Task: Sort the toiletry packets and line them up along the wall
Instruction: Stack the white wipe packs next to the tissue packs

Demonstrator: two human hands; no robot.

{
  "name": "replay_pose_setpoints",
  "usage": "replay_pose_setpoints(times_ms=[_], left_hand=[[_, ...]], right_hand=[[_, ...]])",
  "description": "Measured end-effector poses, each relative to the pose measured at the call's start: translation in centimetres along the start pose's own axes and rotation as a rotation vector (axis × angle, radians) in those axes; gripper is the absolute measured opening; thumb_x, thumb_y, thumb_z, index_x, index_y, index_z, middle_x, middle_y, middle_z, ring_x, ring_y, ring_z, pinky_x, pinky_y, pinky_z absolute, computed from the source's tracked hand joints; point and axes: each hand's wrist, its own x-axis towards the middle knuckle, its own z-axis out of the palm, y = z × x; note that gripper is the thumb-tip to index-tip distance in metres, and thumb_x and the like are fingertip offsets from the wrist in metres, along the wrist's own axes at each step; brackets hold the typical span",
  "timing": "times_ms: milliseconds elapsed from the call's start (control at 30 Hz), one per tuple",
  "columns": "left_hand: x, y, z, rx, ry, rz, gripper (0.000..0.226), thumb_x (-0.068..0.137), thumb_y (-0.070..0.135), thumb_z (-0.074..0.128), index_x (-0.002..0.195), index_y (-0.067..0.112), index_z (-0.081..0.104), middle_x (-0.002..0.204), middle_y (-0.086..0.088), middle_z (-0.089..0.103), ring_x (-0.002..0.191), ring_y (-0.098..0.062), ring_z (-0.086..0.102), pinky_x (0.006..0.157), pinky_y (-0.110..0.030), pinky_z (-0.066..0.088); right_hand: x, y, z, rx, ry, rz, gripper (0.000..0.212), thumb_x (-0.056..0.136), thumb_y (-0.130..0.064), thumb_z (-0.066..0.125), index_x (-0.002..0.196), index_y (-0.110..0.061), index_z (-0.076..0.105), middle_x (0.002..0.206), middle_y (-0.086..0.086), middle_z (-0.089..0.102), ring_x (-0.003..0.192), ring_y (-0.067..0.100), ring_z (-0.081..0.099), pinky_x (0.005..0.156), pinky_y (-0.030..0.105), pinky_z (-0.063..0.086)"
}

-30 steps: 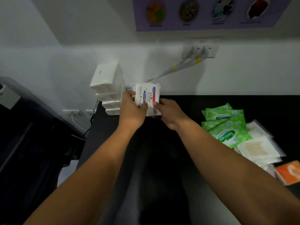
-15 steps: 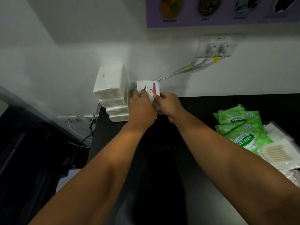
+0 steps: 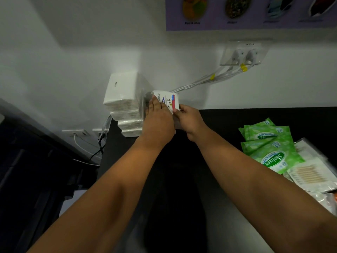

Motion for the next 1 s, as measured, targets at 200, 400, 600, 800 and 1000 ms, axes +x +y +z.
replay_pose_setpoints(times_ms=[200,400,600,800,1000], left_hand=[[0.4,-0.6,0.2,0.016,0.059,0.003,0.060,0.098,0.007,0.046,0.152,-0.007,0.021,0.162,-0.029,0.008,0.151,-0.037,0.012,0.124,-0.040,0.014],[1.2,-1.4,-0.2,0.097,0.132,0.072,0.047,0.103,0.010,0.046,0.147,-0.004,0.035,0.162,-0.023,0.018,0.151,-0.031,0.019,0.123,-0.033,0.015],[0.9,-1.7,-0.2,0.075,0.154,0.035,0.040,0.102,0.009,0.049,0.140,-0.003,0.045,0.156,-0.022,0.032,0.137,-0.032,0.042,0.113,-0.034,0.034],[0.7,-1.8,-0.1,0.026,0.190,0.054,0.043,0.101,0.014,0.051,0.139,-0.004,0.045,0.155,-0.025,0.033,0.141,-0.034,0.037,0.118,-0.034,0.028],[0.2,-2.0,-0.2,-0.030,0.216,0.083,0.047,0.096,0.021,0.054,0.135,-0.005,0.048,0.151,-0.026,0.039,0.143,-0.037,0.033,0.122,-0.040,0.023]], right_hand=[[0.0,-0.2,0.0,0.023,-0.019,0.031,0.034,0.098,-0.024,0.059,0.129,-0.013,0.064,0.122,0.004,0.069,0.108,0.021,0.066,0.097,0.044,0.054],[0.3,-0.6,0.2,-0.043,-0.009,0.024,0.034,0.098,-0.023,0.058,0.131,-0.016,0.063,0.125,0.004,0.067,0.110,0.019,0.063,0.101,0.041,0.052],[-0.1,-1.1,0.3,-0.136,-0.036,-0.004,0.037,0.100,-0.024,0.054,0.138,-0.020,0.057,0.131,0.004,0.064,0.116,0.019,0.059,0.102,0.041,0.050],[-0.4,-1.5,0.3,-0.145,-0.056,-0.010,0.038,0.101,-0.024,0.053,0.139,-0.020,0.056,0.131,0.004,0.063,0.116,0.018,0.059,0.103,0.039,0.049],[-0.5,-1.0,-0.2,-0.165,-0.043,-0.029,0.037,0.101,-0.023,0.052,0.137,-0.020,0.057,0.130,-0.001,0.064,0.112,0.014,0.059,0.097,0.032,0.049]])
